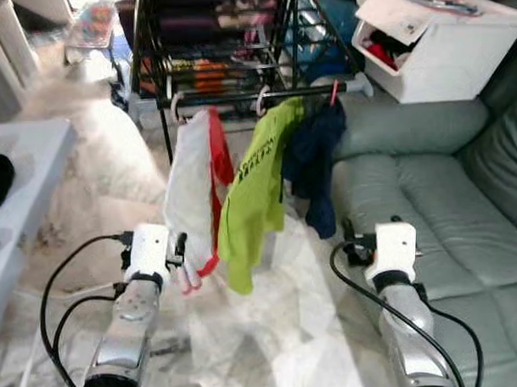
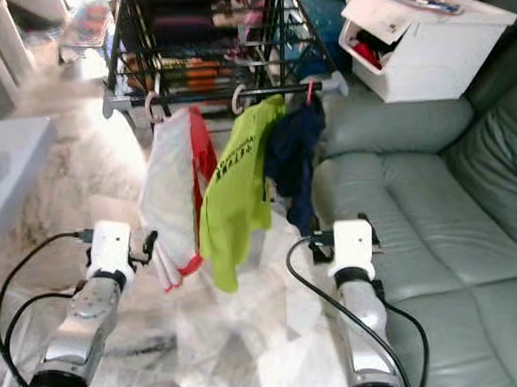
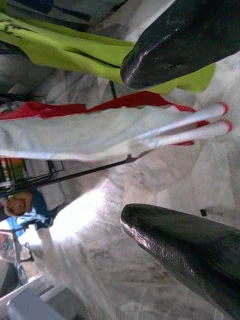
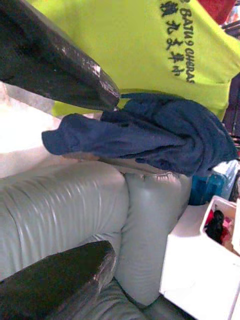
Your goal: Hang hanger
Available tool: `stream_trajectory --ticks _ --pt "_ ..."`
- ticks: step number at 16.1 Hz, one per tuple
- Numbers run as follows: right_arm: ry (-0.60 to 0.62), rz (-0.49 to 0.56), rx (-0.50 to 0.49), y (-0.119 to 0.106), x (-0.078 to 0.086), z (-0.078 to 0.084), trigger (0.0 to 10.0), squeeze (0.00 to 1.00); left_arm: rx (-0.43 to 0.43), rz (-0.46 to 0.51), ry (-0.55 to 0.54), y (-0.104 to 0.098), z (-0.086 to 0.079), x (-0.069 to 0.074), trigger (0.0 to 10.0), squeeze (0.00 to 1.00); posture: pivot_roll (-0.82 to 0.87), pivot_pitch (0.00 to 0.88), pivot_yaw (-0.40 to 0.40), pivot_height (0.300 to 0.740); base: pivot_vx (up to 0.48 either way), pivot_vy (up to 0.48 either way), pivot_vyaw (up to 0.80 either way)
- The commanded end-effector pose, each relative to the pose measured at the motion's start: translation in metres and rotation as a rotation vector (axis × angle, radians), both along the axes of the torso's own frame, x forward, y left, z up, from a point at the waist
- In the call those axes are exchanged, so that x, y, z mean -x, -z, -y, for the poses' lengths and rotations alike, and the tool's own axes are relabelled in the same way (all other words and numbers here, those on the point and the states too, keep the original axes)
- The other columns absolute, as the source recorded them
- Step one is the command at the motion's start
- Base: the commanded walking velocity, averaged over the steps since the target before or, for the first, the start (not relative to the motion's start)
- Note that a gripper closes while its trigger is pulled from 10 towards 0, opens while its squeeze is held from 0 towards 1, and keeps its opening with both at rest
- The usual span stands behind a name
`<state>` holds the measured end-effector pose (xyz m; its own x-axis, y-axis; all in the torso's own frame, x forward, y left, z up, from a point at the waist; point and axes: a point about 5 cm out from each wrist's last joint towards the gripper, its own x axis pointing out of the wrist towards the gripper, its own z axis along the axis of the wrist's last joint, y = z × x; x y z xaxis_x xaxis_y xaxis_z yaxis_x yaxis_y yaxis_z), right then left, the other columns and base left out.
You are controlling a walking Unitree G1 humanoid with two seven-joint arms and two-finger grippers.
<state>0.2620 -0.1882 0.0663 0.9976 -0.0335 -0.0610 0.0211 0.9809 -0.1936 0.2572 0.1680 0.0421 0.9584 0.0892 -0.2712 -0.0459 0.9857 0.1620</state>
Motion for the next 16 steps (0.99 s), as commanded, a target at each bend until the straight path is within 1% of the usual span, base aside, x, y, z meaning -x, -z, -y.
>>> stream_trajectory --ticks 1,16 --pt "-0.005 0.006 -0.005 -0.0025 -0.0016 -0.0004 10.0 0.0 -0.014 0.013 -0.012 -0.0023 -0.0029 0.0003 10.0 0.0 -0.04 0.0 0.039 0.74 0.0 0.0 0.0" --pt "-0.005 0.004 -0.006 -0.0024 -0.0015 -0.0003 10.0 0.0 -0.018 0.014 -0.016 -0.0023 -0.0035 0.001 10.0 0.0 -0.04 0.0 0.039 0.74 0.0 0.0 0.0"
